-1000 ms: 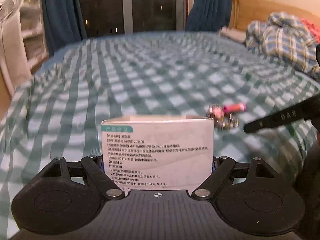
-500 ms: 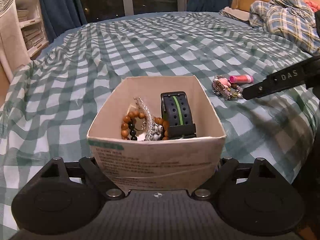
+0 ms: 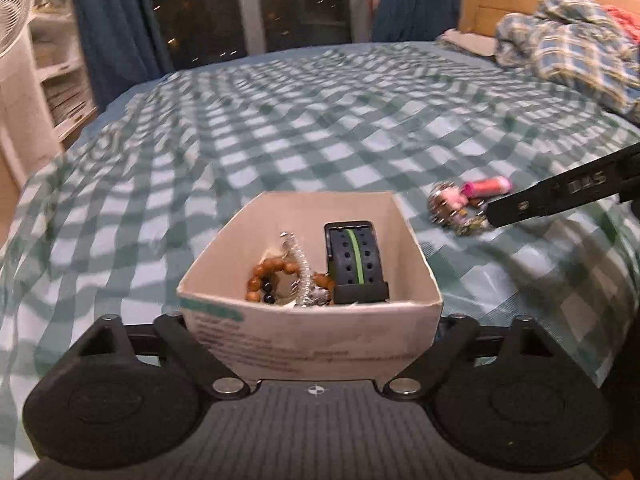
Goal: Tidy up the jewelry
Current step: 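Grasp a beaded keychain with the right tool and drop it into the box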
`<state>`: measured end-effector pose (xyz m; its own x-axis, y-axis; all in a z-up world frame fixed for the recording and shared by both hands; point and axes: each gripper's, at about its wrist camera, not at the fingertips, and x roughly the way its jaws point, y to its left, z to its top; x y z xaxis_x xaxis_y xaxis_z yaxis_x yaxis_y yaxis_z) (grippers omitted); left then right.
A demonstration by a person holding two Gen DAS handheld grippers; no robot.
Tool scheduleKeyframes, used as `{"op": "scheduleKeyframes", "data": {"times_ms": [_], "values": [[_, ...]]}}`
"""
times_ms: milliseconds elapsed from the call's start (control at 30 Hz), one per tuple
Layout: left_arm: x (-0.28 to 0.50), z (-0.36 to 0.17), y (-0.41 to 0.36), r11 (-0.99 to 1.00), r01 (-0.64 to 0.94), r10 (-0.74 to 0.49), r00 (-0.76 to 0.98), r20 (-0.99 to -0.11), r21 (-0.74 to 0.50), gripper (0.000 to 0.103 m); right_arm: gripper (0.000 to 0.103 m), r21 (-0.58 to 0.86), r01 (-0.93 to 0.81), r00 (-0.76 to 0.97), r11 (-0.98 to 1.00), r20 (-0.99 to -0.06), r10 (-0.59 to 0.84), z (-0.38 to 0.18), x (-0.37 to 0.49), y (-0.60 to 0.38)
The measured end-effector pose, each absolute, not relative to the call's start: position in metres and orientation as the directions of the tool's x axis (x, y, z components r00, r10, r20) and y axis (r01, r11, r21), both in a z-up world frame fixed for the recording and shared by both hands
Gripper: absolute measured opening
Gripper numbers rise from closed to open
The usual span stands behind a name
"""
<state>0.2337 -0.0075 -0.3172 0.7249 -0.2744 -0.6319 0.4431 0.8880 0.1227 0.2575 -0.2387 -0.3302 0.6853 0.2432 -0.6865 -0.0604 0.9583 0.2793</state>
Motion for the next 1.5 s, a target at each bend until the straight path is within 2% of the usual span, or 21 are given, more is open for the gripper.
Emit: {"op": "scheduleKeyframes", "data": {"times_ms": [133,400,600,900,1267,1400,1500], "values": [[0.229,-0.315,-0.017,0.863,0.473,-0.283,0.741,-0.609,0.175,0.055,0.103,0.249,-0.122,0.703,0.961,-0.661,0.261,-0.330,0.268,-0.232],[0.227,-0.303,-0.018,0.841,0.518,-0.348,0.739,-0.577,0.157,0.055,0.103,0.217,-0.197,0.671,0.956,-0.681,0.293,-0.343,0.295,-0.216],[0.229,-0.295,-0.017,0.844,0.519,-0.368,0.744,-0.558,0.136,0.055,0.103,0.285,-0.205,0.688,0.936,-0.638,0.345,-0.331,0.291,-0.222],[0.226,-0.281,-0.017,0.843,0.524,-0.398,0.759,-0.515,0.121,0.055,0.103,0.401,-0.157,0.756,0.903,-0.539,0.371,-0.267,0.273,-0.244],[0.205,-0.254,-0.010,0.844,0.525,-0.437,0.792,-0.428,0.109,0.055,0.103,0.341,-0.312,0.822,0.887,-0.371,0.432,-0.135,0.226,-0.200],[0.196,-0.244,-0.008,0.843,0.526,-0.450,0.804,-0.390,0.112,0.055,0.103,0.303,-0.376,0.802,0.876,-0.368,0.471,-0.112,0.211,-0.170],[0.190,-0.236,-0.004,0.845,0.525,-0.461,0.813,-0.355,0.106,0.055,0.103,0.267,-0.417,0.766,0.869,-0.412,0.494,-0.110,0.206,-0.146]]}}
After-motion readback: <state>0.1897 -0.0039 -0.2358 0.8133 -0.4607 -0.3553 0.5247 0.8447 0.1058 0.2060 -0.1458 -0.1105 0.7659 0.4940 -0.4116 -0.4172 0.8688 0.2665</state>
